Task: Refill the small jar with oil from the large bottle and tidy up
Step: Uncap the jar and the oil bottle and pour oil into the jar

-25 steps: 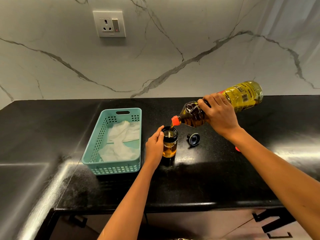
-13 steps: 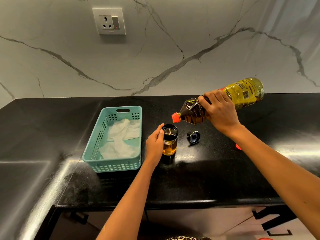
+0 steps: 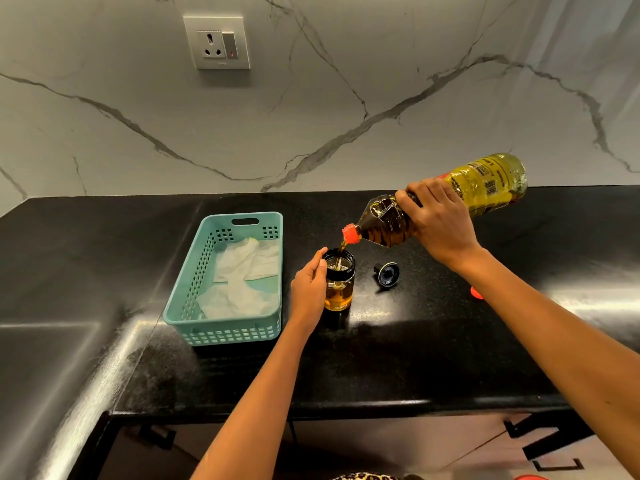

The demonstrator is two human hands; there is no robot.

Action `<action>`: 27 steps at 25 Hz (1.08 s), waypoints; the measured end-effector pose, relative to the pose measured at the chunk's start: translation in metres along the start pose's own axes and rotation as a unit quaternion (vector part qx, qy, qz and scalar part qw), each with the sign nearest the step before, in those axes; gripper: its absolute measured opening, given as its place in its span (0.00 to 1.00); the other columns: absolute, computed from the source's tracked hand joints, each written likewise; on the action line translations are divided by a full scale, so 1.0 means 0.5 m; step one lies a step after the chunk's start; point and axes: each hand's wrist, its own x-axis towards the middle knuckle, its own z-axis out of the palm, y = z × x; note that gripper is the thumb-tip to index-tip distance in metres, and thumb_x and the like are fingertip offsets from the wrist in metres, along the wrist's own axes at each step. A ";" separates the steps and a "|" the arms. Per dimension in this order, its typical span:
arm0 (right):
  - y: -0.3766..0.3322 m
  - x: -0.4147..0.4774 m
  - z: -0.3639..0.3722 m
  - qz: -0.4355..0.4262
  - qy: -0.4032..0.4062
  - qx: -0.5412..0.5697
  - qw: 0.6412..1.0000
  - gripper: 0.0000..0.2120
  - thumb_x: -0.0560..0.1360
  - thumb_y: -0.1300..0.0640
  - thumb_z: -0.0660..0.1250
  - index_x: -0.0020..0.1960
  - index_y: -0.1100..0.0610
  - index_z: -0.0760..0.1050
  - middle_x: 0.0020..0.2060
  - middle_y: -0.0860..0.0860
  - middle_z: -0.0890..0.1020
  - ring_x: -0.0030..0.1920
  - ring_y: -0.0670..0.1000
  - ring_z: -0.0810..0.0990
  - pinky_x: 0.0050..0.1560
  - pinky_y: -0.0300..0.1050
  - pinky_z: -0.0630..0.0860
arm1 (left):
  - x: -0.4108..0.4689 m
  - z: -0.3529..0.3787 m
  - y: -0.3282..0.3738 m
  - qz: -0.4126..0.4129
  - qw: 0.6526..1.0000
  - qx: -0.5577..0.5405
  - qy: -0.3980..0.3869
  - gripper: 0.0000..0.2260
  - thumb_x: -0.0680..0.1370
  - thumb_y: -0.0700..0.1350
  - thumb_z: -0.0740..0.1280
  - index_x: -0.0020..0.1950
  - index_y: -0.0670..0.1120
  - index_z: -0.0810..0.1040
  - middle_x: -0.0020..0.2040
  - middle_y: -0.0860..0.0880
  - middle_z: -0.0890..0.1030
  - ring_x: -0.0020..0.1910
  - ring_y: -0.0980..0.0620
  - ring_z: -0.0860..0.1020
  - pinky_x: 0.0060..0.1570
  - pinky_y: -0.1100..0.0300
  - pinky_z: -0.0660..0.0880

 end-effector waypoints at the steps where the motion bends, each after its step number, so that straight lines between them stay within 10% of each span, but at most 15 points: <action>1: 0.000 0.000 0.000 -0.001 -0.001 0.000 1.000 0.26 0.63 0.62 0.75 0.58 0.61 0.70 0.49 0.61 0.78 0.50 0.61 0.76 0.54 0.53 0.73 | 0.000 0.000 -0.001 -0.002 1.000 0.000 0.002 0.15 0.81 0.43 0.57 0.67 0.49 0.72 0.63 0.48 0.77 0.61 0.54 0.74 0.64 0.54 0.70; 27: -0.001 -0.006 0.003 -0.009 -0.005 0.004 1.000 0.27 0.62 0.61 0.77 0.57 0.61 0.69 0.48 0.61 0.78 0.49 0.61 0.76 0.53 0.53 0.74 | -0.010 0.002 0.012 0.005 1.000 -0.004 0.000 0.15 0.81 0.42 0.57 0.67 0.47 0.71 0.62 0.49 0.76 0.60 0.57 0.73 0.59 0.62 0.69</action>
